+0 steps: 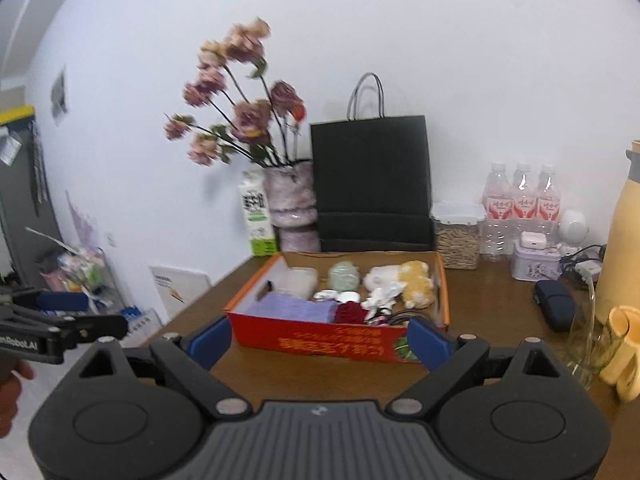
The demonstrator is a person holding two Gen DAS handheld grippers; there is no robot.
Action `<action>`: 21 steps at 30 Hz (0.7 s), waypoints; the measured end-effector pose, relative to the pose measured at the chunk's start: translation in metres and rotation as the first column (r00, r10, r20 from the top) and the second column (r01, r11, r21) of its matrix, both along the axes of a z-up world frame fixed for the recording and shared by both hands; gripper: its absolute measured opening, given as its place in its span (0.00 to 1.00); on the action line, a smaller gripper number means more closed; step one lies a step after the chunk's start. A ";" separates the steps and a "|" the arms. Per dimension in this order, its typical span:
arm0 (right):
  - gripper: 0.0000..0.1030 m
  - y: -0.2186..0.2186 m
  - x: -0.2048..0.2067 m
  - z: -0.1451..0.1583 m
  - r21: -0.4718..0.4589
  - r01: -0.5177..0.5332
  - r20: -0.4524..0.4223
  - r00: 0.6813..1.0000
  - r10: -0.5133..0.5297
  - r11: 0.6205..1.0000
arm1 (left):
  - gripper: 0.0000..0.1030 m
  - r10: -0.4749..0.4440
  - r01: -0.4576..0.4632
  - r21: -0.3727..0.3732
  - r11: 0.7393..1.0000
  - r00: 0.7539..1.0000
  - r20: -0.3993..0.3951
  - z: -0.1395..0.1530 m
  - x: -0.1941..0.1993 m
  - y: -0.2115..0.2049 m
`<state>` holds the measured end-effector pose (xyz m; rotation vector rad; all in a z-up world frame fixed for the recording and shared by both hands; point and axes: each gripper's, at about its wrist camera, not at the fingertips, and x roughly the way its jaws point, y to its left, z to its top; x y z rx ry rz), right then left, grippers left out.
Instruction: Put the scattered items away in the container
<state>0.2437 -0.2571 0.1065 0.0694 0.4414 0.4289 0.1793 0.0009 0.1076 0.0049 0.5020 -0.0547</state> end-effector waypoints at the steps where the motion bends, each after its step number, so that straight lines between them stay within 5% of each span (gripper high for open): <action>1: 0.92 -0.001 -0.009 -0.001 0.013 0.004 0.004 1.000 -0.004 1.000 | 1.00 0.007 -0.007 0.014 1.000 1.000 0.013 -0.003 -0.009 -0.002; 5: 0.94 -0.004 -0.043 -0.013 0.027 0.046 0.007 0.999 -0.046 0.999 | 1.00 0.013 -0.015 0.027 1.000 0.996 0.088 -0.023 -0.043 -0.008; 10: 0.98 0.004 -0.082 -0.040 -0.029 0.065 -0.001 0.998 -0.065 0.997 | 1.00 -0.012 0.014 -0.080 0.997 1.000 0.019 -0.055 -0.069 0.001; 15: 0.99 0.013 -0.103 -0.066 -0.046 0.043 -0.083 0.995 -0.047 0.998 | 1.00 0.109 -0.109 -0.015 0.994 0.994 0.006 -0.081 -0.091 0.002; 21: 0.99 0.023 -0.144 -0.082 -0.067 0.054 -0.066 0.996 -0.058 0.996 | 1.00 0.151 -0.151 0.014 0.988 0.988 -0.032 -0.086 -0.118 -0.009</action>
